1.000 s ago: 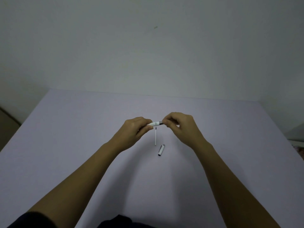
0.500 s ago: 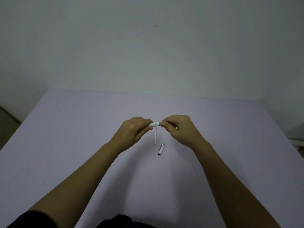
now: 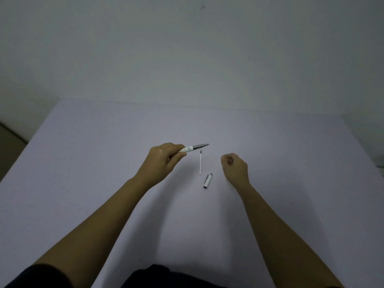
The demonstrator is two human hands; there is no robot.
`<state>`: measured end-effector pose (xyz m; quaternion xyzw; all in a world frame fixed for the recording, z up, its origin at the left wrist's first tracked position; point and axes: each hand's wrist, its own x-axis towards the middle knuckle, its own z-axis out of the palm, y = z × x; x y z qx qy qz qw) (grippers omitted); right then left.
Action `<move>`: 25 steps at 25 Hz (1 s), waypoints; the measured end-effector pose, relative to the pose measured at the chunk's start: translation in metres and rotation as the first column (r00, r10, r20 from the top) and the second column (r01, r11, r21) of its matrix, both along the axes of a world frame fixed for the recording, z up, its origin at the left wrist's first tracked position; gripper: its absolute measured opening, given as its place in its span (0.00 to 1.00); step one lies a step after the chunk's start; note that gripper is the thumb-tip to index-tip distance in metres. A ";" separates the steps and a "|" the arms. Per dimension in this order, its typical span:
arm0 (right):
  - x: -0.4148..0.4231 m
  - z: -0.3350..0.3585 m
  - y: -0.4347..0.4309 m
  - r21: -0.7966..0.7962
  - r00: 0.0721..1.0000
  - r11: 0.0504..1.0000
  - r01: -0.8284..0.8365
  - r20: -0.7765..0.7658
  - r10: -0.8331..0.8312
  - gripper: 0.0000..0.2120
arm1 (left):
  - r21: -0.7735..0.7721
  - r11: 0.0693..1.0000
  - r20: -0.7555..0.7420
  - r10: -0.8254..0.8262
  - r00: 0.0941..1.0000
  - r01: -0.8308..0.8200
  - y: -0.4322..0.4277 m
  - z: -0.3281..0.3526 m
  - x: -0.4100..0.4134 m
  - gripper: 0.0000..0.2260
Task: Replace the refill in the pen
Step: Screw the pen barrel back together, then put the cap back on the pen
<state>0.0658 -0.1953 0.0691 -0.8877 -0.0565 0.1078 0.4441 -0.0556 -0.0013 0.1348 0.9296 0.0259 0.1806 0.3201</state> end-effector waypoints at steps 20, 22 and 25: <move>0.001 -0.049 0.017 0.129 0.950 0.979 0.156 -0.290 -0.113 0.08 | -0.079 0.997 -0.103 0.011 0.995 -0.019 0.006 -0.029 0.012 0.06; 0.001 -0.031 0.012 0.324 0.945 0.930 0.174 -0.319 -0.066 0.06 | -0.082 0.996 -0.116 0.026 0.993 -0.035 0.004 -0.031 0.004 0.05; -0.001 -0.006 0.006 0.570 0.941 0.795 0.207 -0.339 -0.003 0.06 | -0.081 0.996 -0.142 0.035 0.989 -0.047 -0.003 -0.033 -0.007 0.05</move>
